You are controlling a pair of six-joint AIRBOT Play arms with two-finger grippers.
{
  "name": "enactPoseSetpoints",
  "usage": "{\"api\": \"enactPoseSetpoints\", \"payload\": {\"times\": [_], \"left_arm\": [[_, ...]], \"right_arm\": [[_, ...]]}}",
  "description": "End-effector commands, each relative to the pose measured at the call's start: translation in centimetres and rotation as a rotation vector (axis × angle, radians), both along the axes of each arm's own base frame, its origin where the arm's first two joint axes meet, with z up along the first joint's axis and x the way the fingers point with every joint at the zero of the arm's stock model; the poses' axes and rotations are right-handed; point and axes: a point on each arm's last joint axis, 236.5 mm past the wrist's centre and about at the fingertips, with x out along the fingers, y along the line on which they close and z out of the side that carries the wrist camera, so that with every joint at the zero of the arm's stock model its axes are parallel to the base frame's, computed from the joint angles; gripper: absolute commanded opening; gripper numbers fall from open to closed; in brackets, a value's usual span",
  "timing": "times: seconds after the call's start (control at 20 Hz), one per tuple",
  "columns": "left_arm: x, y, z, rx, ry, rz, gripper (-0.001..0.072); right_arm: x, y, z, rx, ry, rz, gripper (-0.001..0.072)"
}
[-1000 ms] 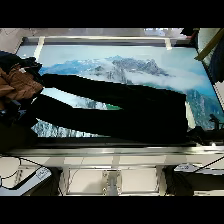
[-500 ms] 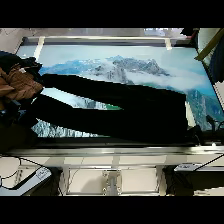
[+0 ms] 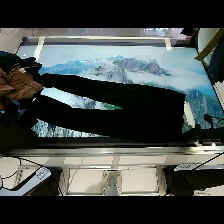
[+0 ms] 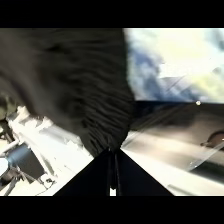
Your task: Fold the clothes and pants, and hang the long-sleeved shirts on hangers.
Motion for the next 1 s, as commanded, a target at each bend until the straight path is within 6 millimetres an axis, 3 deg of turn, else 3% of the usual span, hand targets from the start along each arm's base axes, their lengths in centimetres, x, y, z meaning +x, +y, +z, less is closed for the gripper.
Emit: {"api": "enactPoseSetpoints", "payload": {"times": [0.0,0.15,0.3,0.4,0.55,0.8,0.95], "left_arm": [[-0.3,-0.5,1.5,0.018,-0.022,-0.015,0.0006],[-2.4,-1.6,2.4,0.034,0.03,-0.037,0.0006],[-8.2,-1.0,1.7,0.117,0.247,-0.001,0.0006],[-11.6,-0.3,2.0,0.196,0.34,0.029,0.0006],[-12.6,-1.1,2.0,0.219,0.318,0.054,0.0006],[-13.4,-2.5,-2.2,0.179,0.35,0.042,0.0007],[-13.6,-2.6,-3.4,0.173,0.355,0.048,0.0007]], "right_arm": [[0.9,-1.9,3.0,-0.03,-0.02,0.018,0.0023],[1.0,-6.3,4.8,-0.229,0.0,0.034,0.0022],[-0.2,-10.5,5.5,-0.425,0.066,0.052,0.0023],[0.1,-12.4,5.3,-0.515,0.06,0.033,0.0022],[0.5,-12.5,4.0,-0.525,0.058,-0.006,0.0023],[-2.4,-11.5,0.2,-0.531,0.152,0.024,0.0023],[-3.0,-11.6,-1.4,-0.56,0.185,0.0,0.0023]]}}
